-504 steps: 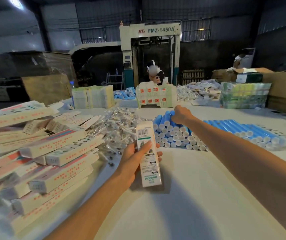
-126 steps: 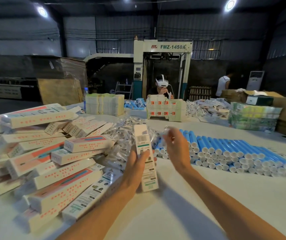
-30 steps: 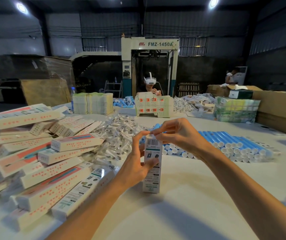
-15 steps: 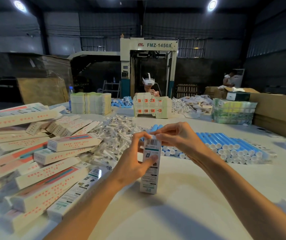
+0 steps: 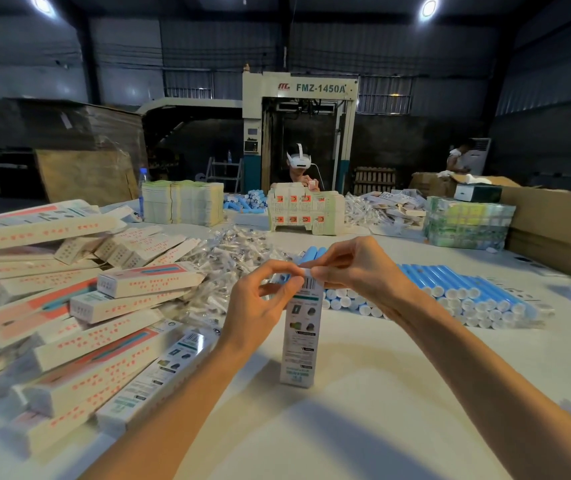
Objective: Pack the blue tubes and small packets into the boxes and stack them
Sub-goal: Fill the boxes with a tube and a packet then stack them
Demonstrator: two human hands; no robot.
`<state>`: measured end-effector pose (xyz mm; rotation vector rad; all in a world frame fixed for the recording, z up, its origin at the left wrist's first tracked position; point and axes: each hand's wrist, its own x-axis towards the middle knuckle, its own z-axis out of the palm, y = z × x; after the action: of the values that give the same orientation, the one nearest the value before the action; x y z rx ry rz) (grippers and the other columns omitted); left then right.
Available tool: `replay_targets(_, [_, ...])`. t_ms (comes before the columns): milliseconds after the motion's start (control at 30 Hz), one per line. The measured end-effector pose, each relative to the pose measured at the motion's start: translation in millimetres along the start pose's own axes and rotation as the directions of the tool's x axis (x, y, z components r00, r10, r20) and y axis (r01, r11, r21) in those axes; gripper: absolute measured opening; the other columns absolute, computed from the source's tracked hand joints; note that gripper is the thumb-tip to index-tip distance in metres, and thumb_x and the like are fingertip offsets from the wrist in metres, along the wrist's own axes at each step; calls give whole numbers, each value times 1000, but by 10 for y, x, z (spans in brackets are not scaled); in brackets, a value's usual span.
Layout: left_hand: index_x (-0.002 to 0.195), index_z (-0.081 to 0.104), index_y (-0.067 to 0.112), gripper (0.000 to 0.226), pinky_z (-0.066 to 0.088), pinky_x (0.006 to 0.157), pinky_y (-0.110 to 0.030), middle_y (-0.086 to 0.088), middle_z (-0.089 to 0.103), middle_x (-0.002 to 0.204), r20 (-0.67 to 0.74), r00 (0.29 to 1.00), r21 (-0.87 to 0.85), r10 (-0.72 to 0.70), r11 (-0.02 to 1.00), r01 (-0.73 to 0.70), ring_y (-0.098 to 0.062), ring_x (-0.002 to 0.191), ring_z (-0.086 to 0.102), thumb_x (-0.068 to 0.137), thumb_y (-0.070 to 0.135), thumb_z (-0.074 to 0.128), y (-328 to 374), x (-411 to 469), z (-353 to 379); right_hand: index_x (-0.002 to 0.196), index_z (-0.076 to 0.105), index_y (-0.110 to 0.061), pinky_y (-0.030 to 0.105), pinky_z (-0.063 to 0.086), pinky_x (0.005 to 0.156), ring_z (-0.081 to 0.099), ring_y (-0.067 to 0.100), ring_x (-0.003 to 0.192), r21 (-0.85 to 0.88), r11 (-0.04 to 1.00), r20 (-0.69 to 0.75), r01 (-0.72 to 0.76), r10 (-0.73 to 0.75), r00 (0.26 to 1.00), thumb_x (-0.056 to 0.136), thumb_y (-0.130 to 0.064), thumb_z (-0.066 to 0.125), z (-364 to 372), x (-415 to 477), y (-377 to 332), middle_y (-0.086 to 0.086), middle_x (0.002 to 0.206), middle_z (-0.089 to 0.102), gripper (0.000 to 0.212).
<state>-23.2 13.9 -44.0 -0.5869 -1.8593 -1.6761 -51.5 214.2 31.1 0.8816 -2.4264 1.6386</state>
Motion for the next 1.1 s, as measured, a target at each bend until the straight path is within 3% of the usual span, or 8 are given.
replay_targets(67, [107,76,29,7,65,77,-33,8,77,112,-35,999,45,24,999,-23,-16,99,77,100,28,75,-5,5,-10,96,80,-17,17,59,80,74,3,98,-142,981,-96,130,-145,985,90,-17,78,132,-53,82,-11,103,80,6])
replay_targets(200, [109,74,29,9,64,83,-32,11,77,110,-45,998,79,53,996,-49,-15,104,75,101,26,74,-10,0,42,109,78,-17,24,57,94,70,1,109,-124,972,-194,201,-223,955,91,-21,79,238,-155,239,-12,116,76,18])
replay_targets(333, [119,72,37,19,64,79,-31,13,77,113,-59,998,20,-4,1000,5,-17,105,76,101,31,74,19,-10,67,103,80,-16,22,57,88,72,6,104,-72,972,-214,224,-235,948,91,-15,79,251,-173,242,-11,106,78,13])
replay_targets(400, [114,76,36,15,62,74,-28,10,78,114,-52,998,-42,-34,999,32,-19,103,77,100,30,75,31,-22,56,102,81,-15,20,56,87,73,8,103,-47,968,-220,245,-249,943,91,-13,78,270,-196,248,-11,104,79,12])
replay_targets(633, [110,79,33,13,60,72,-22,7,77,118,-1,998,-119,-70,990,69,-17,104,77,99,26,77,67,-25,35,103,82,-16,33,54,90,73,13,106,273,962,-87,8,17,996,91,-21,77,128,-204,214,-2,111,79,14])
replay_targets(900, [109,76,35,13,65,85,-46,10,75,122,14,1000,52,7,999,-8,-20,104,77,100,25,75,15,-12,21,91,83,-21,29,60,80,76,9,92,88,996,-123,12,-1,992,87,-24,82,92,-95,104,-7,94,81,5])
replay_targets(1000, [109,77,31,16,66,81,-37,11,75,121,15,998,103,68,992,-70,-16,101,77,99,19,76,34,-16,-5,88,83,-27,32,61,82,76,10,93,55,996,-134,64,-56,989,86,-26,83,92,-113,120,-8,94,81,2])
replay_targets(1100, [108,77,27,12,60,75,-20,11,75,116,1,990,156,140,978,-138,-12,97,76,99,19,76,67,-26,12,88,83,-36,25,61,81,75,5,97,0,993,-105,118,-117,988,88,-28,81,81,-142,114,-13,96,80,8])
